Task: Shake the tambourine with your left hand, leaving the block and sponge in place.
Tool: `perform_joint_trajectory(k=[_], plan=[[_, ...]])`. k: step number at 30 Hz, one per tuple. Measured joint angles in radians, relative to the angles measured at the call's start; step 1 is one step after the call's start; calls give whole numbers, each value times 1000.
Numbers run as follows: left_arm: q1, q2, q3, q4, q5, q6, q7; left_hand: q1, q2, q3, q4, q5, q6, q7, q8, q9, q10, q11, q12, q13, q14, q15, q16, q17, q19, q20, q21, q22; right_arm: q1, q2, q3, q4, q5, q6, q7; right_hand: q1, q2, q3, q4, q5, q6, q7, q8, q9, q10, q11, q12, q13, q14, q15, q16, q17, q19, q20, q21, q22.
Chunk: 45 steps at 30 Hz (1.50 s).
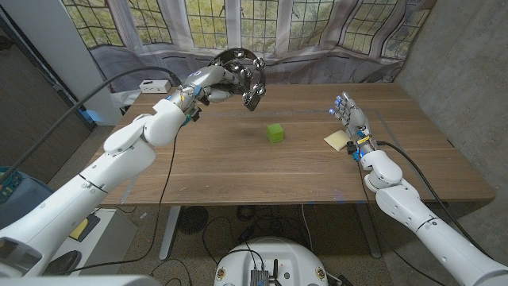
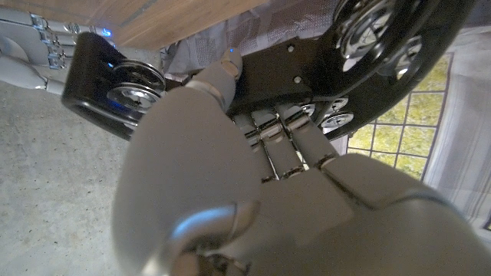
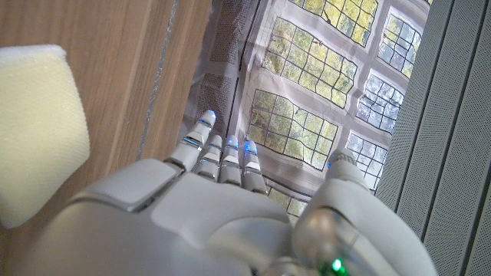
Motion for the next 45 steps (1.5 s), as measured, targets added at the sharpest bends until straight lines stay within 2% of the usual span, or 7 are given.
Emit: perform_joint_trajectory(k=[6, 7, 12, 25, 37, 45], plan=[[-22, 26, 35, -8, 2, 10, -6, 0, 0, 0, 0, 0, 0, 0, -1, 0, 0, 0, -3, 0, 0, 0, 2, 1, -1, 1, 2, 0, -2, 0, 0, 0, 1, 3, 0, 0, 0, 0, 0, 0, 0, 0, 0, 0, 0, 0, 0, 0, 0, 0, 0, 0, 0, 0, 0, 0], [-25, 29, 39, -10, 5, 40, -23, 0, 0, 0, 0, -1, 0, 0, -1, 0, 0, -1, -4, 0, 0, 0, 4, 0, -1, 1, 2, 0, -2, 0, 0, 0, 1, 3, 0, 0, 0, 0, 0, 0, 0, 0, 0, 0, 0, 0, 0, 0, 0, 0, 0, 0, 0, 0, 0, 0], [-38, 45, 63, -15, 6, 60, -36, 0, 0, 0, 0, -1, 0, 0, -1, 0, 2, -2, -4, 0, 0, 0, 8, 1, -1, 1, 2, 0, -5, 1, 0, 2, 3, 3, 1, 0, 0, 0, 0, 0, 0, 0, 0, 0, 0, 0, 0, 0, 0, 0, 0, 0, 0, 0, 0, 0], [-48, 72, 89, -20, 0, 114, -49, 0, 0, 0, 0, -3, 0, 0, 2, 0, 2, -2, -8, 4, 0, 0, 8, 4, -2, 1, 2, 0, -6, 3, 0, 6, 7, 1, 3, 0, 0, 0, 0, 0, 0, 0, 0, 0, 0, 0, 0, 0, 0, 0, 0, 0, 0, 0, 0, 0], [-44, 77, 107, 29, -21, 153, -34, 0, 0, 0, 0, 0, -1, 0, 2, 0, 7, 3, -10, 9, 0, 0, 7, 3, -5, 1, 8, -1, 0, 4, -4, 11, 8, -6, 7, 0, 0, 0, 0, 0, 0, 0, 0, 0, 0, 0, 0, 0, 0, 0, 0, 0, 0, 0, 0, 0], [-51, 72, 122, 67, -38, 211, -13, 0, 0, 0, 0, 0, -1, 0, 2, 4, 7, 3, -7, 9, 0, 0, 6, 3, -5, 1, 8, 0, 5, 5, -8, 13, 7, -10, 7, 0, 0, 0, 0, 0, 0, 0, 0, 0, 0, 0, 0, 0, 0, 0, 0, 0, 0, 0, 0, 0]])
